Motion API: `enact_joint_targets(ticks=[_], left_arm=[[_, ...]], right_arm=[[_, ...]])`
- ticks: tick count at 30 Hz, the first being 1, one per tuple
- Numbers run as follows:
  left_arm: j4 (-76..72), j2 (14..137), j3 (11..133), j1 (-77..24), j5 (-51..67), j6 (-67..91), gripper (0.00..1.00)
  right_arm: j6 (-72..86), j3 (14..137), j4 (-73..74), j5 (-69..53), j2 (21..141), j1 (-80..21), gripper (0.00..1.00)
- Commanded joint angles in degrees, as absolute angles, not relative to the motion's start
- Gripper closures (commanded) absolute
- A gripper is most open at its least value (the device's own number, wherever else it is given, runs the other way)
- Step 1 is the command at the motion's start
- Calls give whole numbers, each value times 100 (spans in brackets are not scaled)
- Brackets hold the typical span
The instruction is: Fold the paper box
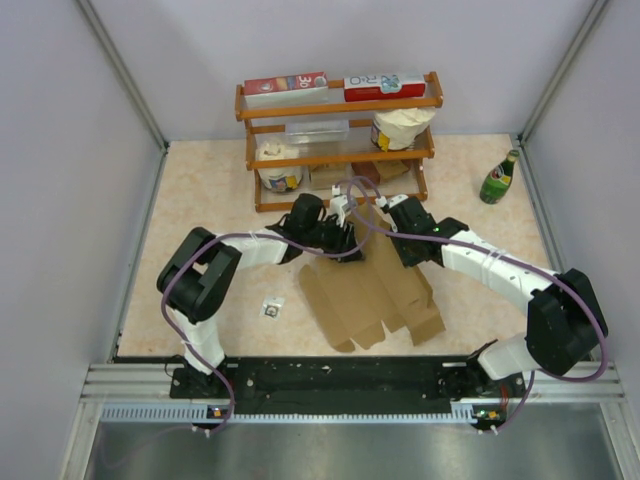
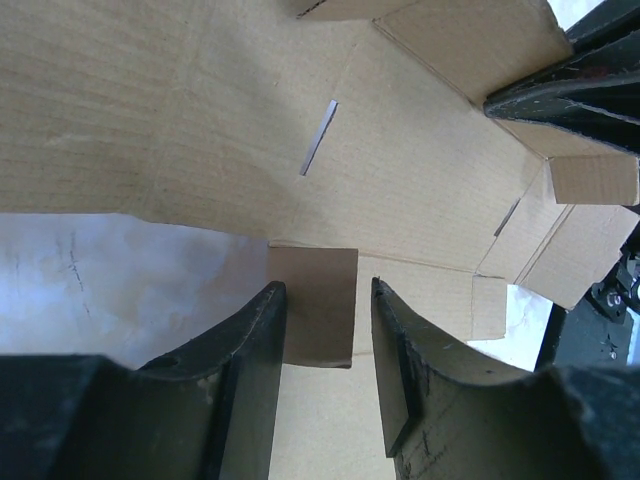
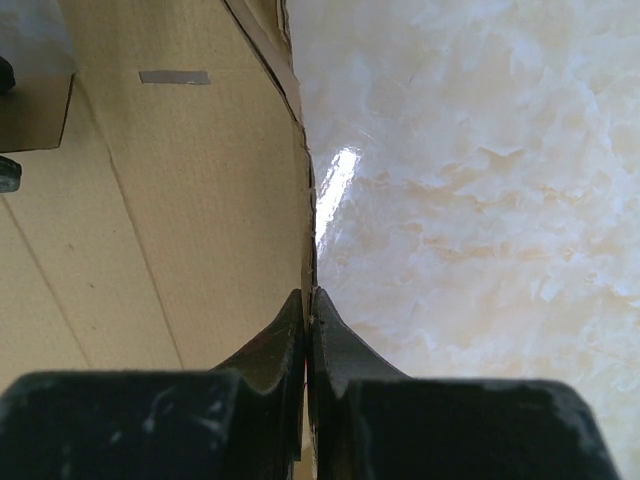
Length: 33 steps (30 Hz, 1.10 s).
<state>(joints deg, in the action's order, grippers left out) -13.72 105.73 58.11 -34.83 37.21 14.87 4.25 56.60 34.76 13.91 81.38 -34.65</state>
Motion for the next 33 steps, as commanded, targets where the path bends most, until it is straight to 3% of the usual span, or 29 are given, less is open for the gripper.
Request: enact_joint_targets(ticks=[1,17,33], left_arm=[[-1661,10318,5731,-3577,3850,1573,56],[-1732,10538,5572,-3735,3595,1766,47],[-2215,10908,5397,-3753,3824,2153,47]], right_arm=[[545,5686,3208,1477,8156,-3507,100],[545,5660,3217,1415,8165,-3516,100],[413,5669,3313,1345,8139,-3516,100]])
